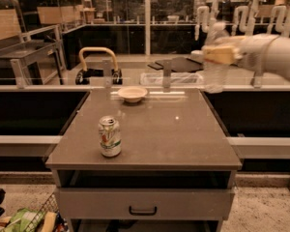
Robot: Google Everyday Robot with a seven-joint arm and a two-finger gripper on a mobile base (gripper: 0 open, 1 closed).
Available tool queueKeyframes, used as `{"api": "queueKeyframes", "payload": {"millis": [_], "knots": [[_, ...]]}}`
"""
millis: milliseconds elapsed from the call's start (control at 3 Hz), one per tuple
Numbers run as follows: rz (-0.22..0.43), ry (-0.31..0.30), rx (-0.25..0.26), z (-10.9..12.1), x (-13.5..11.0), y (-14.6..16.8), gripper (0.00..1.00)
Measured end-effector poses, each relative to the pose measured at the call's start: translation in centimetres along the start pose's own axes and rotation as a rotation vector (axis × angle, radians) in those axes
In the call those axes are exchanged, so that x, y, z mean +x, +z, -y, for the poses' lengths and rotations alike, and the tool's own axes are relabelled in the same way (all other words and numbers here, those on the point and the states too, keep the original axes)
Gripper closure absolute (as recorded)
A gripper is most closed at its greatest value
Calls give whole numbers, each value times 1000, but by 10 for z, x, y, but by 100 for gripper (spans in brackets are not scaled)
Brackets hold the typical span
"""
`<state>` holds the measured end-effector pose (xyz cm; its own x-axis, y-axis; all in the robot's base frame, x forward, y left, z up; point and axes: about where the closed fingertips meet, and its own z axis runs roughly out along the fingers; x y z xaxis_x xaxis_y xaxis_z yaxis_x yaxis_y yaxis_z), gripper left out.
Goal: Place water bottle into middle drawer
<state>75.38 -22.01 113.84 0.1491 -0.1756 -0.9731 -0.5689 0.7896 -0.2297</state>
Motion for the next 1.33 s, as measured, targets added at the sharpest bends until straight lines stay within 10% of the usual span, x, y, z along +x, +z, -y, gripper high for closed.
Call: {"api": "queueKeyframes", "payload": {"millis": [333, 667, 1333], "knots": [[-20, -68, 59, -22, -49, -82, 100], [-93, -100, -25, -75, -13, -119, 100], [-80, -49, -232, -185, 178, -145, 100]]}}
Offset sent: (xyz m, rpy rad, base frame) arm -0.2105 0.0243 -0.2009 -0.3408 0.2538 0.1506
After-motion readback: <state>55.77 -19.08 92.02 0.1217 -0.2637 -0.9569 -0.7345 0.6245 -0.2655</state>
